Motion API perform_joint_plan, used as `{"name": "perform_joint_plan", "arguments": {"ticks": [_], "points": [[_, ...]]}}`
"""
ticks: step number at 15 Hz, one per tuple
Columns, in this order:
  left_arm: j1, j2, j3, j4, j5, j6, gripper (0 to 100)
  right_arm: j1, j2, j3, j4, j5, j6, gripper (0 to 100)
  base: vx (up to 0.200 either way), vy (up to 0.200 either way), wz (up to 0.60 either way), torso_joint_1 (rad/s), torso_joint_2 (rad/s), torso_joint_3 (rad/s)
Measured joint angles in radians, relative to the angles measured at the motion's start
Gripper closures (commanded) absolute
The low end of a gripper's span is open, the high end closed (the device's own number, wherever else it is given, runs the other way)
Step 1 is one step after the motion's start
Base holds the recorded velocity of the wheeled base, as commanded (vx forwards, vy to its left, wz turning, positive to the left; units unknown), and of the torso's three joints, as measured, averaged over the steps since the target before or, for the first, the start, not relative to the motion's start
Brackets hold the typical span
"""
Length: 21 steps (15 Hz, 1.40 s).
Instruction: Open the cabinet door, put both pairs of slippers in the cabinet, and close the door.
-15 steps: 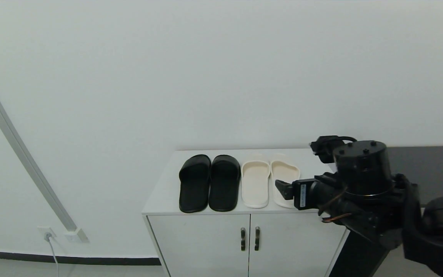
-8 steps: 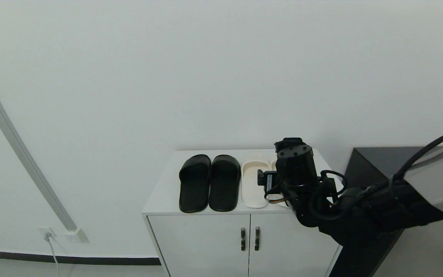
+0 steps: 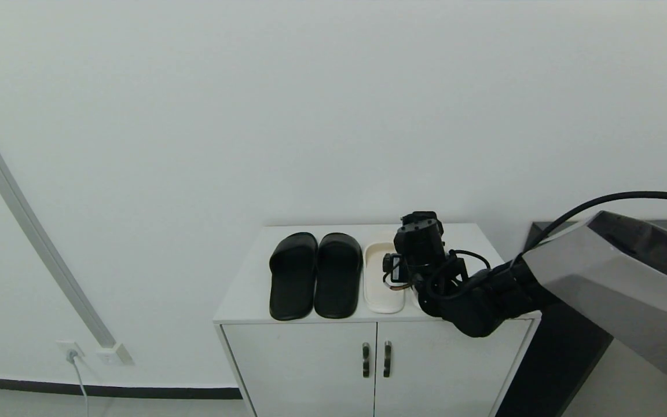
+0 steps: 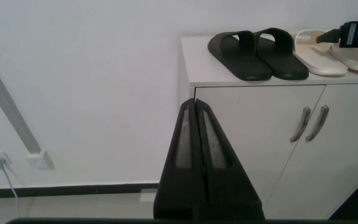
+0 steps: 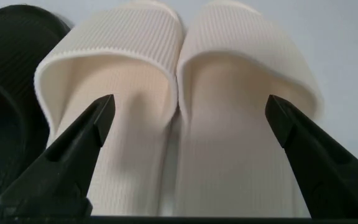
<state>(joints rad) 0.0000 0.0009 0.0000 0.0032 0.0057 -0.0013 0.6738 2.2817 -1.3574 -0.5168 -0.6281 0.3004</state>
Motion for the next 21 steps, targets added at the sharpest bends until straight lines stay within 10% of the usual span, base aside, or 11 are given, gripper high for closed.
{"name": "perform_joint_plan", "arguments": {"ticks": [11,12,21], "points": [[0.0,0.0,0.0,0.0,0.0,0.0,100,-0.044,0.169,-0.292,0.122,0.029,-0.008,0,0.0,0.0,0.0,0.0,0.0,0.0],[0.0,0.0,0.0,0.0,0.0,0.0,100,-0.047,0.176,-0.302,0.123,0.03,-0.009,100,0.0,0.0,0.0,0.0,0.0,0.0],[0.0,0.0,0.0,0.0,0.0,0.0,100,-0.05,0.146,-0.273,0.121,0.028,-0.026,100,0.0,0.0,0.0,0.0,0.0,0.0]]}}
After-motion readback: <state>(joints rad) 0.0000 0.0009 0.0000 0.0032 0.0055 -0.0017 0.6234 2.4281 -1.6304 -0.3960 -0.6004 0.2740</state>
